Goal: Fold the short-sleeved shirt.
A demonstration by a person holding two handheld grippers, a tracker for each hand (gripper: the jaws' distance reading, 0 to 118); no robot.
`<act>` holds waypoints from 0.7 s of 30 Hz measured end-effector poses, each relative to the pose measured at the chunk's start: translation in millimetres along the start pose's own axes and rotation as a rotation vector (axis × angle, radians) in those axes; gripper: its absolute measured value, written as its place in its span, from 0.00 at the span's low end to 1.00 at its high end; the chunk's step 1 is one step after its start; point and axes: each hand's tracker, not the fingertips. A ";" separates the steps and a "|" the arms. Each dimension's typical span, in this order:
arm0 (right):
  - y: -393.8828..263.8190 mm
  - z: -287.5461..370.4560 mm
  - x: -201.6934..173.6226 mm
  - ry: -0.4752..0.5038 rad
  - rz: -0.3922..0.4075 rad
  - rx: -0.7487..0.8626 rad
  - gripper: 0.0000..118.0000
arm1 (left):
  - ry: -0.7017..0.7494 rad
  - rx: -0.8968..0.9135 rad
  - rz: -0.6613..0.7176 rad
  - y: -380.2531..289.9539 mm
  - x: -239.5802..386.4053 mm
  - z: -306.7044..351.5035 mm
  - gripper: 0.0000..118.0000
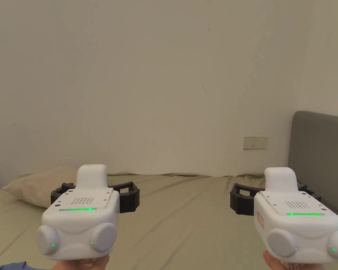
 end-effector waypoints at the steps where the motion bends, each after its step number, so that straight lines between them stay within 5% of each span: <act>1: 0.4 -0.6 0.2 -0.001 -0.005 -0.002 1.00 | 0.001 -0.001 -0.008 0.3 1.0 0.2 1.00; 21: -3.8 -4.5 -7.2 0.018 0.019 -0.019 1.00 | -0.007 0.011 -0.035 9.1 2.8 0.4 1.00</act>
